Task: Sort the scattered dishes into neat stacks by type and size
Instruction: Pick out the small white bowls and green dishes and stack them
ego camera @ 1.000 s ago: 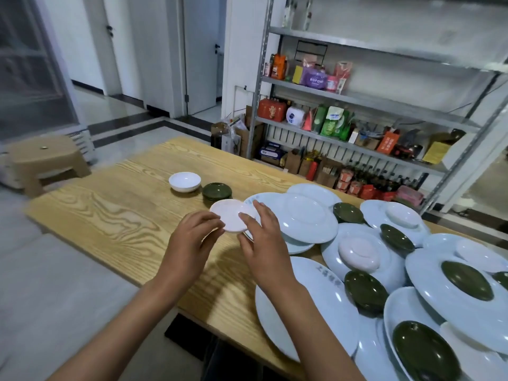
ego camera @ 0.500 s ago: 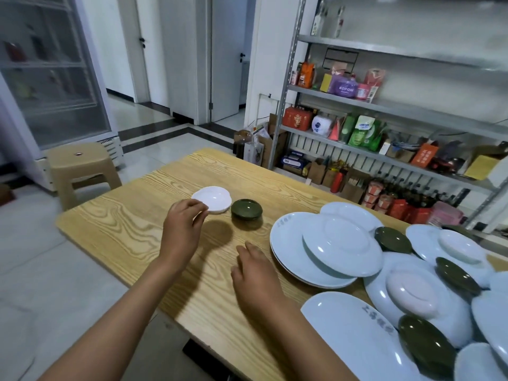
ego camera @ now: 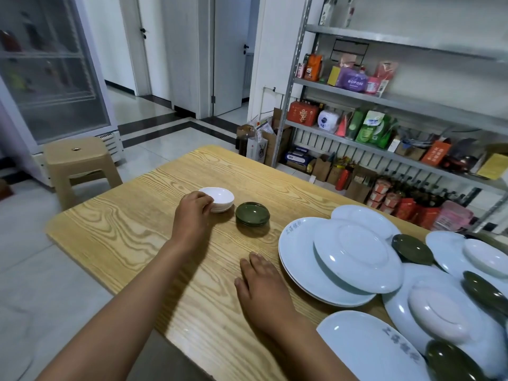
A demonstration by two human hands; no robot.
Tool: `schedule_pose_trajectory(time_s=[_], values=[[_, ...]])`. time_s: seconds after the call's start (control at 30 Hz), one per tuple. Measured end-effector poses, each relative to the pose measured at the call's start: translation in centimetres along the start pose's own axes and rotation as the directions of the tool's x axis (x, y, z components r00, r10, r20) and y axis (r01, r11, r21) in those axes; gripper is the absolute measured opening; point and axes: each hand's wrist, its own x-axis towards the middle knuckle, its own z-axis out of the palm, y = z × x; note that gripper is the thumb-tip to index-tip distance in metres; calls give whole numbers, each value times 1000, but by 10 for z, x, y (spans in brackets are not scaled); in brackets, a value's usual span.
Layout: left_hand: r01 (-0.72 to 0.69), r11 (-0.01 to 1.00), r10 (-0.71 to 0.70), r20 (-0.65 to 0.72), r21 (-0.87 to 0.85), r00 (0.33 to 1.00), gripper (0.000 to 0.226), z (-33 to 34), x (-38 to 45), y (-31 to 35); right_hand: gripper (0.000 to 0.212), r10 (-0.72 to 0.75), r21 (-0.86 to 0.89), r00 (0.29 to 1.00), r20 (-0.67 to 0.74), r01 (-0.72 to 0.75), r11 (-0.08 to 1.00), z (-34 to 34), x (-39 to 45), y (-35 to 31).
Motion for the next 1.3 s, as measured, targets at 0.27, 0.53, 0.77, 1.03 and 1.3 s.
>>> schedule_pose_trajectory(time_s=[0.27,0.53,0.77,1.03,1.3], values=[[-42,997,39,53,58,998,29,-12,-4,3,55,18,40,999,41,-20,999,-4,1,-2],[-298,952,294,65,73,954,22,-27,-31,51,55,25,187,996,-82,-9,982,-41,-21,-7],[-499,862,507,101,-95,856,24,-23,-71,131,52,202,330,950,-237,-116,937,-93,-82,32],[-584,737,656,152,-340,739,28,4,-150,234,46,615,596,710,-344,-341,727,-112,-199,102],[-620,652,749,238,-437,619,25,33,-203,276,45,535,270,837,-115,-492,828,-136,-248,140]])
